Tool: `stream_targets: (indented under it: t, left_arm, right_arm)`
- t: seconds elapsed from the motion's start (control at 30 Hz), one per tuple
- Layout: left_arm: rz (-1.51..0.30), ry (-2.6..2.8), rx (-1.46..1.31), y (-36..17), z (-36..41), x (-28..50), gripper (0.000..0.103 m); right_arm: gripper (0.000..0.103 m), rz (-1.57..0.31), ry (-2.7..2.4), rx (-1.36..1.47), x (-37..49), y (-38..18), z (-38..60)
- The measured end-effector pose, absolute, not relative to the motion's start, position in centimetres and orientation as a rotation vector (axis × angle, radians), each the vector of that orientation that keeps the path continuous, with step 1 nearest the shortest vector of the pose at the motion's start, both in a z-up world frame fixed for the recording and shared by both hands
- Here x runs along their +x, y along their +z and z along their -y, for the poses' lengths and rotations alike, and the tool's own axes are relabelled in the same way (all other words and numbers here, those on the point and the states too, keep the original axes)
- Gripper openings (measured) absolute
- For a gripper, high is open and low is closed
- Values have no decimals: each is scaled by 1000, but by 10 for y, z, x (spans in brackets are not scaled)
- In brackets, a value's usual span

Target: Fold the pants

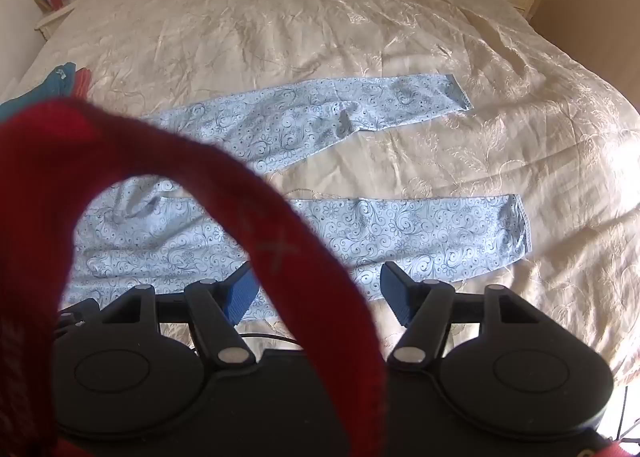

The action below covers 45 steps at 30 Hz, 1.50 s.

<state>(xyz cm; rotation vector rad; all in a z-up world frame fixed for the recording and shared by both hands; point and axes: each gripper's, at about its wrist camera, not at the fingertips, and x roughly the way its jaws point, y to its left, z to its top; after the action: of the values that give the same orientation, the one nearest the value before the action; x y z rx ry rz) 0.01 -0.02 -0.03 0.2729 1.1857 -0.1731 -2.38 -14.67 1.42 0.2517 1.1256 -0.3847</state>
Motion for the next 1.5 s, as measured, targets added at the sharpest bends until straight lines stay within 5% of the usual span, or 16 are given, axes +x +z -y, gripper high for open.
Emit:
stream_targets:
  t: [0.77,1.5]
  left_arm:
    - [-1197,-156,273,-15,1,16,39]
    - [-1171,-76,274,-72,27,195,33]
  right_arm:
    - [60,-1176,-363,295,-14,-2,162]
    - [50,-1086,-480,350,152,-76,293]
